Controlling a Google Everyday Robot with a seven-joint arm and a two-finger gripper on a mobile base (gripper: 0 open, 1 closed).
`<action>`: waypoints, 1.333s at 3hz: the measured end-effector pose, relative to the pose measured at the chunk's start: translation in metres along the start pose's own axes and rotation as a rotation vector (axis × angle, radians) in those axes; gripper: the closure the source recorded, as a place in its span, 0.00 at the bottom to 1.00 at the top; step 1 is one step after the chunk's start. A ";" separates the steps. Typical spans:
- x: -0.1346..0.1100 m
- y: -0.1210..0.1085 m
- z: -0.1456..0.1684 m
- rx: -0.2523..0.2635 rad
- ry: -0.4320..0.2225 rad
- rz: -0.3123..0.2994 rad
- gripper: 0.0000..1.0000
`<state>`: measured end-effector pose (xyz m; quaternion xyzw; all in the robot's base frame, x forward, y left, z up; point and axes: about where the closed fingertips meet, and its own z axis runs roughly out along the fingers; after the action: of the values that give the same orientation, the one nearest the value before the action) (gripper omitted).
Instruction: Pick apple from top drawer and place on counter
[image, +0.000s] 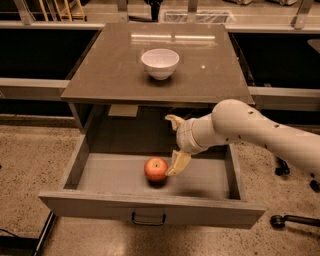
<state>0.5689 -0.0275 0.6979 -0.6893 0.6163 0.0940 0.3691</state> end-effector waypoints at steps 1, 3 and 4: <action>0.002 0.006 0.010 -0.059 -0.029 0.033 0.00; 0.022 0.066 0.058 -0.261 -0.123 0.150 0.00; 0.022 0.066 0.058 -0.262 -0.123 0.150 0.19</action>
Offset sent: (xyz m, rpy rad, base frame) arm -0.0401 0.0303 -0.0826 0.1767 0.3334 0.1536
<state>0.5318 -0.0064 0.6178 -0.6765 0.6246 0.2432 0.3051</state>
